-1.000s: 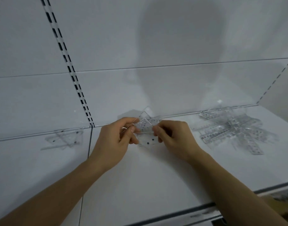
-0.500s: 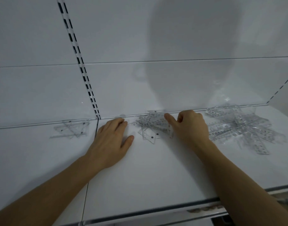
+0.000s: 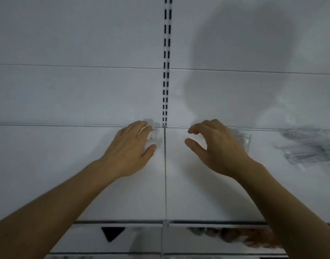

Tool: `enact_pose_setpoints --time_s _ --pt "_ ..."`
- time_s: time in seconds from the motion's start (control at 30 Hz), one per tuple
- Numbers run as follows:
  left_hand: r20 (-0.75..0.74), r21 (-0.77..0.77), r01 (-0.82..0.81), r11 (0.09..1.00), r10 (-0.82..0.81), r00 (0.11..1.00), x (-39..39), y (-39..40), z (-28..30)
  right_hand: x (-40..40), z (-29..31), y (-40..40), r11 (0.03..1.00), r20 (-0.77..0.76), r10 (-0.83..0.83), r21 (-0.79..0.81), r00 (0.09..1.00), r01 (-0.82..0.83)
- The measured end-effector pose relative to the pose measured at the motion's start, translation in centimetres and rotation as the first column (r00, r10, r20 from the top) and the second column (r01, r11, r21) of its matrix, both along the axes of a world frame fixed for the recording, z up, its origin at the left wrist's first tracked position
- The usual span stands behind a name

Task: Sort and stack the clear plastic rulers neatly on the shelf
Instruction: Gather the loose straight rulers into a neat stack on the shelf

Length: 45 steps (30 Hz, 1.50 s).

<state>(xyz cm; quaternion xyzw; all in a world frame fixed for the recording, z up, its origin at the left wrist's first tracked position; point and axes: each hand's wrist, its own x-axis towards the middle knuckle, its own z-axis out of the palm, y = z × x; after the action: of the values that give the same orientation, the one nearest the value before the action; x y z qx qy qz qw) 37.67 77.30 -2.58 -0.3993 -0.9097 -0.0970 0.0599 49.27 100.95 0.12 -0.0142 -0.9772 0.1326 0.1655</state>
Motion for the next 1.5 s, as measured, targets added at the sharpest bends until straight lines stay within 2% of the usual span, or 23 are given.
enact_pose_setpoints --time_s 0.2,0.5,0.7,0.87,1.07,1.2,1.33,1.5 --pt "0.021 -0.033 -0.217 0.976 0.217 0.976 -1.3 -16.4 0.8 -3.1 1.3 -14.8 0.986 0.246 0.149 0.032 0.958 -0.162" --pt "0.08 0.016 -0.425 0.905 0.423 0.903 -0.2 -41.9 0.1 -7.5 0.1 -39.1 0.937 0.287 0.335 -0.006 0.898 -0.348" --pt "0.081 0.056 -0.533 0.845 0.528 0.846 1.2 -55.2 -0.6 -10.5 -0.8 -52.5 0.891 0.304 0.454 -0.142 0.838 -0.431" --pt "0.043 0.067 -0.612 0.788 0.61 0.791 -0.5 -61.9 -0.7 -14.3 -1.2 -60.9 0.847 0.29 0.53 -0.148 0.797 -0.51" --pt "0.029 0.064 -0.663 0.746 0.663 0.748 -7.2 -67.7 -1.1 -20.9 -1.1 -67.6 0.842 0.307 0.537 -0.151 0.785 -0.517" --pt "0.077 0.006 -0.628 0.778 0.626 0.776 -12.1 -71.5 -0.6 -24.7 -0.3 -70.7 0.85 0.309 0.526 -0.189 0.792 -0.491" --pt "0.048 0.05 -0.584 0.81 0.582 0.812 -17.2 -74.4 -0.4 -28.5 0.5 -73.0 0.859 0.287 0.511 -0.159 0.81 -0.486" --pt "0.027 0.015 -0.438 0.899 0.438 0.899 -23.2 -75.0 -1.0 -30.9 0.5 -74.2 0.897 0.26 0.443 -0.113 0.858 -0.428"
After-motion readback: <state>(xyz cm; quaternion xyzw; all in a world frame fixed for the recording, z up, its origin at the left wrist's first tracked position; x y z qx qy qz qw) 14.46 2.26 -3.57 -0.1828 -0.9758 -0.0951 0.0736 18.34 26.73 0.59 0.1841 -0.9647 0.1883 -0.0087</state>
